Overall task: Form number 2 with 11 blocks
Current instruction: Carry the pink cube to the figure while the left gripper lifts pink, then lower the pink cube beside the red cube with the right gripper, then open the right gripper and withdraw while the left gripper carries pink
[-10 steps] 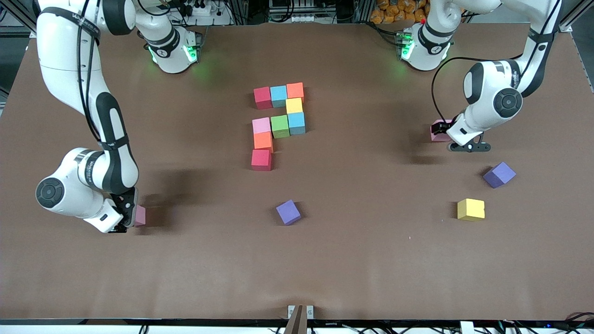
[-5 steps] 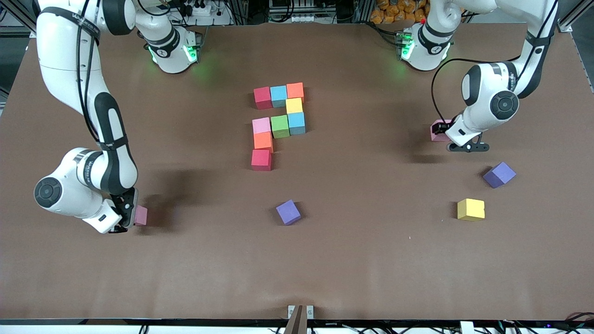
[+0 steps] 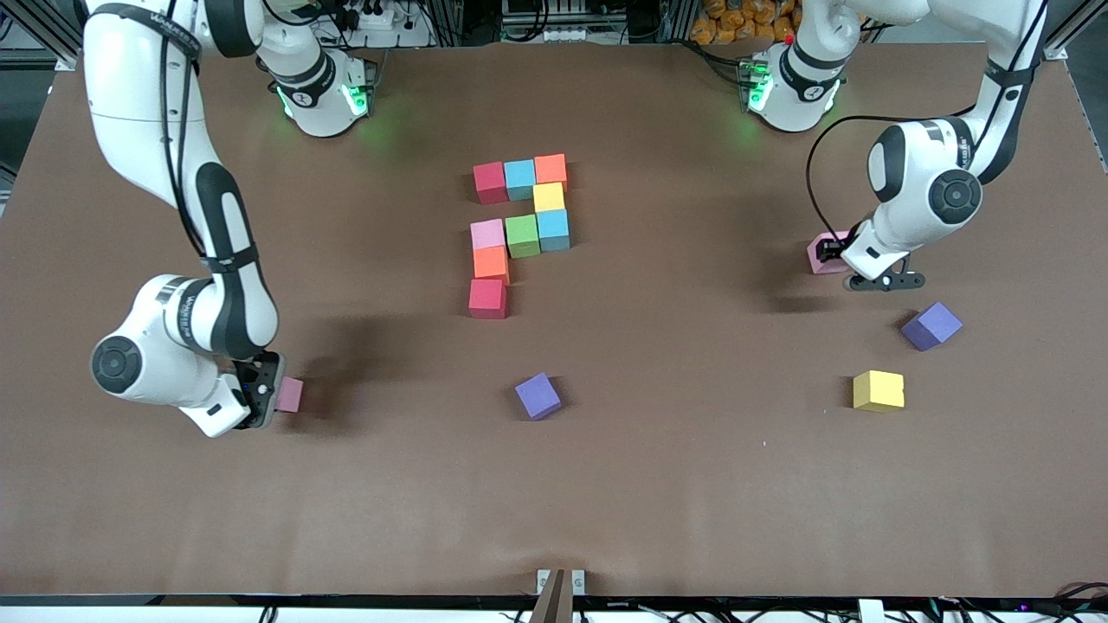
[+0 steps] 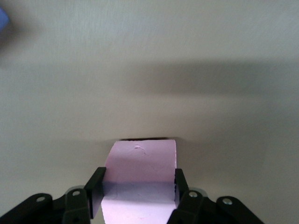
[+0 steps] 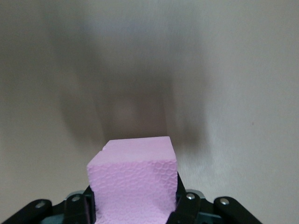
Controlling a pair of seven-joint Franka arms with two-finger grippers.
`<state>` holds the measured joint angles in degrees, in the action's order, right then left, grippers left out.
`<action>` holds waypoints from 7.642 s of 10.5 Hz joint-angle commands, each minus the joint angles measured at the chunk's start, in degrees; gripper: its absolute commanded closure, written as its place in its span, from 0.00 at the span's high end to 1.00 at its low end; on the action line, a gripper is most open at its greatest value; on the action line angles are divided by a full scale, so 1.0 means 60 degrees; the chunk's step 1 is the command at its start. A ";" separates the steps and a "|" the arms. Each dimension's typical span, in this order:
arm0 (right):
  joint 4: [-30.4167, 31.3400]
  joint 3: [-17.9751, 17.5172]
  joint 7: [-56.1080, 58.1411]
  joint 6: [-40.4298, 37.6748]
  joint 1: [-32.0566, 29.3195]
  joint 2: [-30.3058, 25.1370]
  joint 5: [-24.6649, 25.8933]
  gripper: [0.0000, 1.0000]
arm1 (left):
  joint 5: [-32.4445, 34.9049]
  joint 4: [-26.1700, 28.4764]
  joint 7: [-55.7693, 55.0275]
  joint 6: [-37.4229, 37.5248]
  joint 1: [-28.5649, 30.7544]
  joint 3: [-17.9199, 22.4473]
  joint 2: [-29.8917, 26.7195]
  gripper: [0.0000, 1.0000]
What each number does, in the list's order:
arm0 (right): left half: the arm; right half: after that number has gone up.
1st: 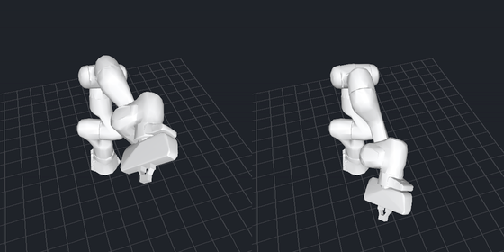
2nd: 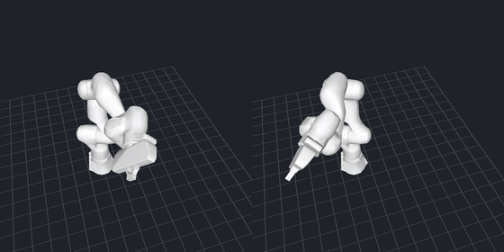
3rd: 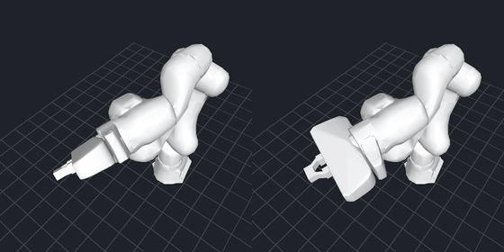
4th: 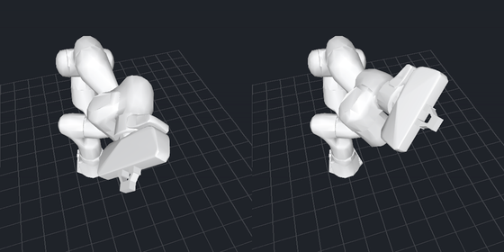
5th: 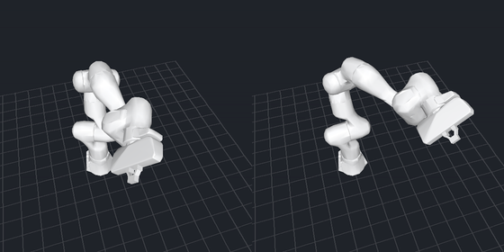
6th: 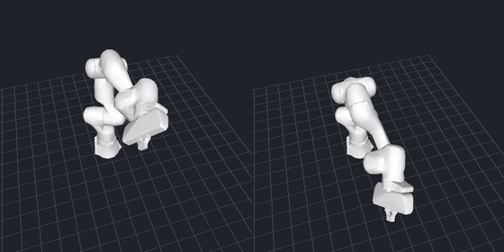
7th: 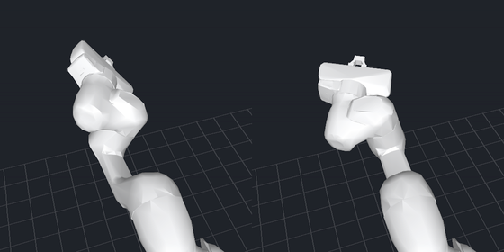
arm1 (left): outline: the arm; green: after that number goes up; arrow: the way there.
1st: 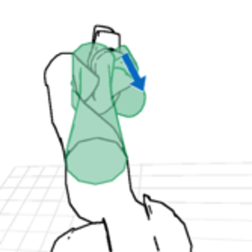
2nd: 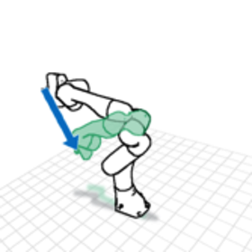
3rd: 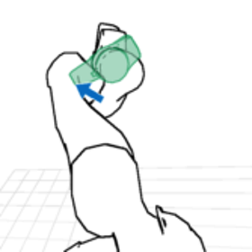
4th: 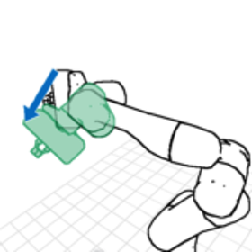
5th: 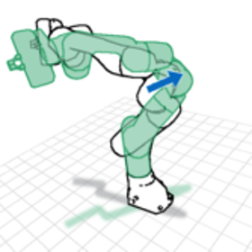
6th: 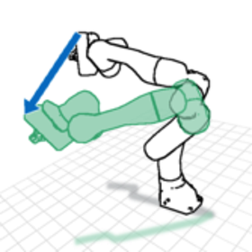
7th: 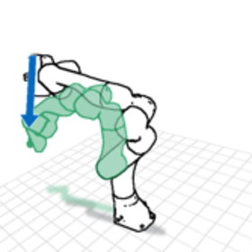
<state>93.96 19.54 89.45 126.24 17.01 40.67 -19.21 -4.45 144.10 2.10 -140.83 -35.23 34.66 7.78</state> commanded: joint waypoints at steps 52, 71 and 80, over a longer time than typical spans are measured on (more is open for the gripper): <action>0.1714 -0.5278 -0.9224 0.2310 0.2380 -0.0977 0.5077 1.00 | -0.1998 -0.2997 -0.0877 0.1924 -0.0515 -0.0678 0.0520 0.00; 0.0602 -0.2924 -0.9021 -0.3021 0.0086 -0.4243 0.3012 1.00 | -0.2436 -0.6069 -1.2309 0.1924 -0.2375 -0.2200 0.2274 0.00; 0.0265 -0.0841 -0.8548 -0.2363 -0.3230 -0.4008 0.1708 1.00 | -0.6741 -0.7741 -1.5027 0.1910 -0.3487 -0.2129 0.4312 0.00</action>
<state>97.05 14.14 39.73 112.44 -1.11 17.29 -7.81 -41.14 101.54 -86.21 -130.28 -54.84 21.03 30.29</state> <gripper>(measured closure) 0.000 0.458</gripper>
